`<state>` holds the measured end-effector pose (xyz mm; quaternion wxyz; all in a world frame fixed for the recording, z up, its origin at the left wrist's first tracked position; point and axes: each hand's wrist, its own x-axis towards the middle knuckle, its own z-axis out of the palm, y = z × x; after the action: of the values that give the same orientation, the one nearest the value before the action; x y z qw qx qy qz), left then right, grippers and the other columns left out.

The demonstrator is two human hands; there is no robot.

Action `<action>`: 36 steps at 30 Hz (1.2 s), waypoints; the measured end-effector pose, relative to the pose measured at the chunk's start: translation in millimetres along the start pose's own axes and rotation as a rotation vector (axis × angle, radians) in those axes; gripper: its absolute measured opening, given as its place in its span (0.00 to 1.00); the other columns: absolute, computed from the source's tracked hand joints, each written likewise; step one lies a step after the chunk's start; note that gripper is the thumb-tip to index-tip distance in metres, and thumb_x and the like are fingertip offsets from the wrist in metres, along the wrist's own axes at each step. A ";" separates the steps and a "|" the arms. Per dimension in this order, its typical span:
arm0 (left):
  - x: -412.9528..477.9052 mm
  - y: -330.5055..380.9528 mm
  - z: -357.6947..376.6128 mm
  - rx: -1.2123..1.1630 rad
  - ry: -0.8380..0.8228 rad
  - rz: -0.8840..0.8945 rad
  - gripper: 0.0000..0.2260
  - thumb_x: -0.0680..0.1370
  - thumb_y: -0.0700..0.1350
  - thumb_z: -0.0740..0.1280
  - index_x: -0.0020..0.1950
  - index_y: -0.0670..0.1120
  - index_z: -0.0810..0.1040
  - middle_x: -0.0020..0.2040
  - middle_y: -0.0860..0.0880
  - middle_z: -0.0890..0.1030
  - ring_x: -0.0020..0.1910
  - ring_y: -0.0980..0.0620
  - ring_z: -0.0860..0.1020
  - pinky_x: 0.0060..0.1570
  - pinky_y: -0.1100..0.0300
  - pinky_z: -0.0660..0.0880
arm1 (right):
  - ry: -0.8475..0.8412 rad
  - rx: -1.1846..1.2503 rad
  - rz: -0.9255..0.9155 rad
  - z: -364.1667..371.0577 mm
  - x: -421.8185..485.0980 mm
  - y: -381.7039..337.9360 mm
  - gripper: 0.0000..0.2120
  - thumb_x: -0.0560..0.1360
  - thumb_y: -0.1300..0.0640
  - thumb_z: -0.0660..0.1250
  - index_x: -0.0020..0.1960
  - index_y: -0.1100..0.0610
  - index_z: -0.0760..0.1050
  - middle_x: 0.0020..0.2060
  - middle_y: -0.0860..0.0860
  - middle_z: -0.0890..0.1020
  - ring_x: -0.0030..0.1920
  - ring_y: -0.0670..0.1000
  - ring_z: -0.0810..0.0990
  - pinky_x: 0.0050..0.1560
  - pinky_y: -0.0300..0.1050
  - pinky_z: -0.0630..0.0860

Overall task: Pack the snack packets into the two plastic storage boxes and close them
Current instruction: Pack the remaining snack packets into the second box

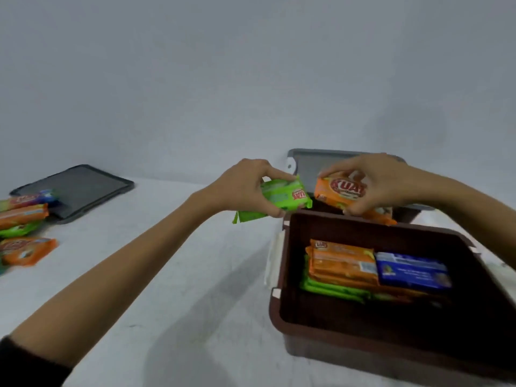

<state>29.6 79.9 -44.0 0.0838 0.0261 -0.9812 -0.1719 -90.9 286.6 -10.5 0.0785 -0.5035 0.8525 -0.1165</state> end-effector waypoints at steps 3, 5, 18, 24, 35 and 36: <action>16.0 38.1 21.2 0.005 -0.073 0.112 0.34 0.57 0.63 0.70 0.64 0.62 0.73 0.52 0.49 0.77 0.50 0.51 0.75 0.52 0.49 0.73 | -0.028 0.018 0.032 4.7 -35.8 32.1 0.35 0.51 0.44 0.71 0.59 0.39 0.72 0.48 0.42 0.79 0.44 0.35 0.76 0.43 0.28 0.71; 22.6 60.6 36.2 0.031 -0.132 0.189 0.35 0.57 0.64 0.70 0.64 0.62 0.72 0.52 0.49 0.77 0.50 0.51 0.75 0.51 0.49 0.73 | -0.067 0.039 0.051 10.9 -55.2 47.6 0.33 0.53 0.49 0.71 0.58 0.38 0.71 0.48 0.38 0.77 0.44 0.32 0.76 0.42 0.26 0.71; 38.3 83.2 116.7 0.239 -0.238 0.224 0.31 0.68 0.55 0.73 0.69 0.57 0.68 0.65 0.55 0.70 0.65 0.55 0.67 0.58 0.58 0.69 | -0.036 -0.168 0.126 72.2 -82.6 96.8 0.34 0.64 0.48 0.76 0.67 0.46 0.68 0.60 0.45 0.74 0.60 0.46 0.73 0.58 0.38 0.70; 38.2 90.3 121.2 0.323 -0.214 0.213 0.33 0.67 0.58 0.73 0.70 0.58 0.66 0.64 0.55 0.69 0.65 0.54 0.66 0.56 0.55 0.71 | -0.044 -0.227 0.154 83.6 -79.2 93.1 0.33 0.66 0.49 0.75 0.67 0.47 0.66 0.61 0.47 0.70 0.61 0.48 0.69 0.59 0.43 0.72; 35.1 85.5 122.4 0.299 -0.178 0.233 0.31 0.68 0.57 0.72 0.69 0.58 0.66 0.63 0.53 0.69 0.62 0.53 0.67 0.51 0.55 0.71 | -0.058 -0.189 0.192 82.4 -81.0 89.8 0.33 0.66 0.47 0.74 0.68 0.45 0.64 0.57 0.48 0.66 0.59 0.47 0.65 0.58 0.41 0.69; 35.2 85.0 120.7 0.281 -0.206 0.235 0.31 0.68 0.55 0.73 0.70 0.57 0.66 0.63 0.53 0.69 0.62 0.53 0.67 0.52 0.56 0.71 | -0.064 -0.166 0.188 79.5 -79.7 88.7 0.32 0.66 0.45 0.74 0.67 0.45 0.66 0.55 0.47 0.66 0.57 0.46 0.66 0.57 0.40 0.69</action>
<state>-27.9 197.1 -121.3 -0.0020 -0.0948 -0.9952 -0.0243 -107.2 388.3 -110.3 0.0742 -0.4296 0.8997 -0.0217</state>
